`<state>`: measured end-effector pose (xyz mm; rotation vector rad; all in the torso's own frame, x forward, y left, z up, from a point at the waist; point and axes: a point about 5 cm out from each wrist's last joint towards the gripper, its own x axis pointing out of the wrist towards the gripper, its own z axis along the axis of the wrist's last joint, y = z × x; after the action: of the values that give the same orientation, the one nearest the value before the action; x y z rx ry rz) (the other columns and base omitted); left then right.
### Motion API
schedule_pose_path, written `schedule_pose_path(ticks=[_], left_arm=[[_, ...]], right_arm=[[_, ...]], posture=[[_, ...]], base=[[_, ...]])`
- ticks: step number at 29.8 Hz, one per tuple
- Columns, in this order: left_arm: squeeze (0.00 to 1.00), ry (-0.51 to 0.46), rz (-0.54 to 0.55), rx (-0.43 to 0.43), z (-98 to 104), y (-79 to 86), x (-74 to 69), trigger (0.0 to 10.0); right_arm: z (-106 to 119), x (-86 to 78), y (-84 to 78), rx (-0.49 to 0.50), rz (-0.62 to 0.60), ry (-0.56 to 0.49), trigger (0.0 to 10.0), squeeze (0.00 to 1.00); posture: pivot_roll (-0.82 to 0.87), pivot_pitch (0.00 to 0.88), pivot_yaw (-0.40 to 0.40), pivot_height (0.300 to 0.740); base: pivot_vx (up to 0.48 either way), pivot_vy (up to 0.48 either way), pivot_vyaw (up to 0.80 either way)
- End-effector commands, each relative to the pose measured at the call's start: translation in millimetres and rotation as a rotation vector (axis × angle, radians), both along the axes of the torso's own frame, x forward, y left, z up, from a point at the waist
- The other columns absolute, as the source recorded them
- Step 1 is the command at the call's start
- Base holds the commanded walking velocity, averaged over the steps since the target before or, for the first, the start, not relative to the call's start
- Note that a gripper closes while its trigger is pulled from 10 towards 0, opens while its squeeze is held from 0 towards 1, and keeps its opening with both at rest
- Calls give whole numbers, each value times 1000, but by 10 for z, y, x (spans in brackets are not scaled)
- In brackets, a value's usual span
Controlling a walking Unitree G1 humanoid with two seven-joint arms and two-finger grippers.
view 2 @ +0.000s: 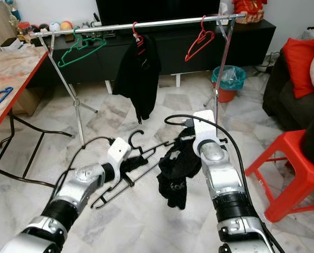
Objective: Hang hanger
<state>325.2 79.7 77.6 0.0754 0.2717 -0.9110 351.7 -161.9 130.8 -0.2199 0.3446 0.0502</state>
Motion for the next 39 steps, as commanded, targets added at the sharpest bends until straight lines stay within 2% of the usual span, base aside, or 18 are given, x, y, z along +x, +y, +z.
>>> schedule_pose_path(ticks=[1, 5, 13, 18, 22, 26, 28, 29, 30, 31, 34, 39], left_arm=[[0, -11, -48, -38, 76, -34, -11, 10000], [0, 21, -142, -75, 90, -83, -80, 10000], [0, 86, -294, -80, 69, -98, -217, 10000], [0, 95, -325, -57, 61, -92, -256, 10000], [0, 106, -347, -59, 70, -90, -275, 10000], [0, 91, -324, -56, 92, -92, -249, 10000], [0, 85, -324, -63, 101, -99, -243, 10000], [0, 77, -308, -64, 109, -101, -229, 10000], [0, 77, -308, -64, 109, -101, -229, 10000], [0, 56, -273, -48, 109, -96, -199, 10000], [0, 29, -203, -14, 102, -79, -135, 10000], [0, -22, -89, 57, 98, -9, -31, 10000]], right_arm=[[112, -13, 151, 32, 62, -35, 10000, 0], [155, -34, 247, 23, 116, -46, 10000, 0], [209, -48, 212, 6, 133, -47, 10000, 0], [203, -58, 150, -14, 131, -40, 10000, 0], [261, -71, 235, 3, 196, -46, 10000, 0], [302, -72, 316, 18, 245, -50, 10000, 0], [306, -99, 404, 30, 307, -36, 10000, 0], [309, -145, 500, 55, 364, -25, 10000, 0], [309, -145, 500, 55, 364, -25, 10000, 0], [317, -190, 577, 74, 405, -20, 10000, 0], [301, -256, 654, 69, 443, -1, 10000, 0], [264, -297, 646, 73, 424, 20, 10000, 0]], posture=[[-62, 0, 66, 740], [-60, 0, 65, 740], [-65, 0, 63, 740], [-65, 0, 62, 740], [-66, 0, 62, 740], [-64, 0, 61, 740], [-67, 0, 61, 740], [-68, 0, 61, 740], [-68, 0, 61, 740], [-68, 0, 61, 740], [-69, 0, 60, 740], [-70, 0, 61, 740]], base=[[0, 0, 0], [0, 0, 0], [0, 0, 0], [0, 0, 0], [0, 0, 0], [0, 0, 0], [0, 0, 0], [0, 0, 0], [0, 0, 0], [0, 0, 0], [0, 0, 0], [0, 0, 0]])
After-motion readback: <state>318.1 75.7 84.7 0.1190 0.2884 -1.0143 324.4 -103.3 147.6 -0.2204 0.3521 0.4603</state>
